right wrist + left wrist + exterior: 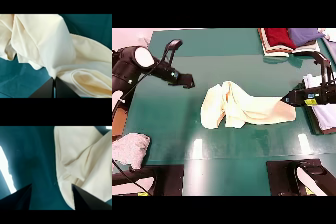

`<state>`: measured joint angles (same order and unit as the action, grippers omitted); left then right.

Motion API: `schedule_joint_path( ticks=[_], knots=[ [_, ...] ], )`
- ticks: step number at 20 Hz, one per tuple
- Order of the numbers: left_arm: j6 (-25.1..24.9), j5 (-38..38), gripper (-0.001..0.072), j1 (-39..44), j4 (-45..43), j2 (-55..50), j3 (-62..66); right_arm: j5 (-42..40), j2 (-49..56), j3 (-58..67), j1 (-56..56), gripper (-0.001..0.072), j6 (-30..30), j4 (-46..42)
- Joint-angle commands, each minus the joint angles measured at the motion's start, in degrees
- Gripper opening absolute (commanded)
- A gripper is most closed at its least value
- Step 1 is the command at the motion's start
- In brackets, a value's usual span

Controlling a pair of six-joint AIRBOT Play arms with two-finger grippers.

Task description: Fold the shirts.

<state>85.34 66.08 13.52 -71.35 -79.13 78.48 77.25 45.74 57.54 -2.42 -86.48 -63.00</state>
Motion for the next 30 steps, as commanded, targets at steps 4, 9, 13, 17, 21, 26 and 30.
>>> schedule_joint_path(
  ticks=[4, 9, 13, 17, 21, 26, 30],
  knots=[
    [-1.42, -10.51, 0.0575, -1.29, 12.79, -1.38, -20.26, -1.68, -0.02, -0.2, -0.04, 0.0016, -0.07, 0.57],
    [-1.33, -14.1, 0.0573, 3.87, 13.94, -5.62, -21.27, -1.64, -0.02, -0.2, -0.04, 0.0016, -0.07, 0.81],
    [-1.36, -17.66, 0.0536, 5.77, 18.16, -5.62, -21.22, -1.7, -0.02, -0.2, -0.04, 0.0016, -0.07, 1.99],
    [-1.49, -17.73, 0.0038, 5.77, 18.25, -5.55, -21.2, -1.88, -0.02, -0.02, -0.04, 0.0016, -0.04, 1.97],
    [-1.64, -16.61, 0.0028, 2.32, 15.76, 0.11, -14.93, -2.6, -0.02, 6.49, -0.13, 0.0016, 1.36, 1.16],
    [-1.84, -16.61, 0.0029, -6.56, 6.05, 20.35, 5.53, -0.66, -0.02, 23.63, -0.28, 0.0016, 1.75, -1.7],
    [-1.84, -16.22, 0.0028, -7.32, -3.37, 31.45, 22.64, 1.55, -0.02, 34.18, -0.28, 0.0016, 1.75, -1.77]
  ],
)
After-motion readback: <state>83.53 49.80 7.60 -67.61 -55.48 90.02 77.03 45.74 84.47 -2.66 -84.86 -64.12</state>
